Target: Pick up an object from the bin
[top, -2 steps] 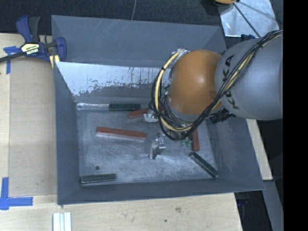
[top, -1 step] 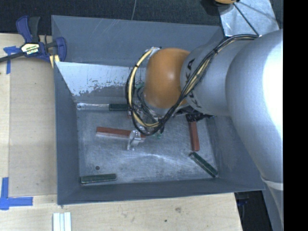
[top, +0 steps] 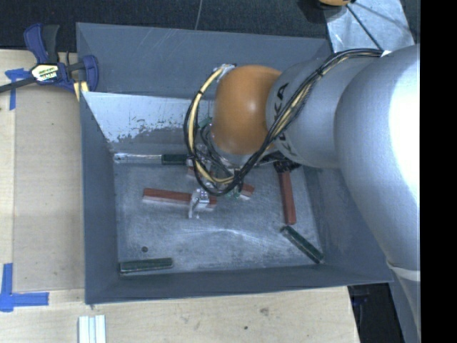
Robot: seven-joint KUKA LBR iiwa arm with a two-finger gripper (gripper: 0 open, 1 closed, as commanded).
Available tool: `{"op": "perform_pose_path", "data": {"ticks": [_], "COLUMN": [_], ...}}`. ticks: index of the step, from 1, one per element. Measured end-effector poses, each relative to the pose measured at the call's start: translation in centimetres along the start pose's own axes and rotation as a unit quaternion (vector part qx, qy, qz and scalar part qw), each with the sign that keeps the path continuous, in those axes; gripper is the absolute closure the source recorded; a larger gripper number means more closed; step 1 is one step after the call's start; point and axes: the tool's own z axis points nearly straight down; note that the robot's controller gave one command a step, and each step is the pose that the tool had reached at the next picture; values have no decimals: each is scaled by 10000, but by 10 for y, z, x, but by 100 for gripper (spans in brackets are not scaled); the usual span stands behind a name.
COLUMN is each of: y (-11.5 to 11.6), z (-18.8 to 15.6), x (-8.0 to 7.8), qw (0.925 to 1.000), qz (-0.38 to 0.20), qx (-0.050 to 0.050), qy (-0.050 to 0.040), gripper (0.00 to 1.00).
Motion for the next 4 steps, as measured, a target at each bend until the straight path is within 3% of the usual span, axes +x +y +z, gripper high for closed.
{"op": "perform_pose_path", "data": {"ticks": [1,2,3,4], "y": [19,27,30,29], "z": [-6,19,22,21], "x": [13,10,-5,-5], "qw": [9995,10000,9992,9991], "qz": [299,87,342,382], "qx": [15,14,-68,-69], "qy": [49,42,-191,-188], "gripper": [0,0,100,100]}}
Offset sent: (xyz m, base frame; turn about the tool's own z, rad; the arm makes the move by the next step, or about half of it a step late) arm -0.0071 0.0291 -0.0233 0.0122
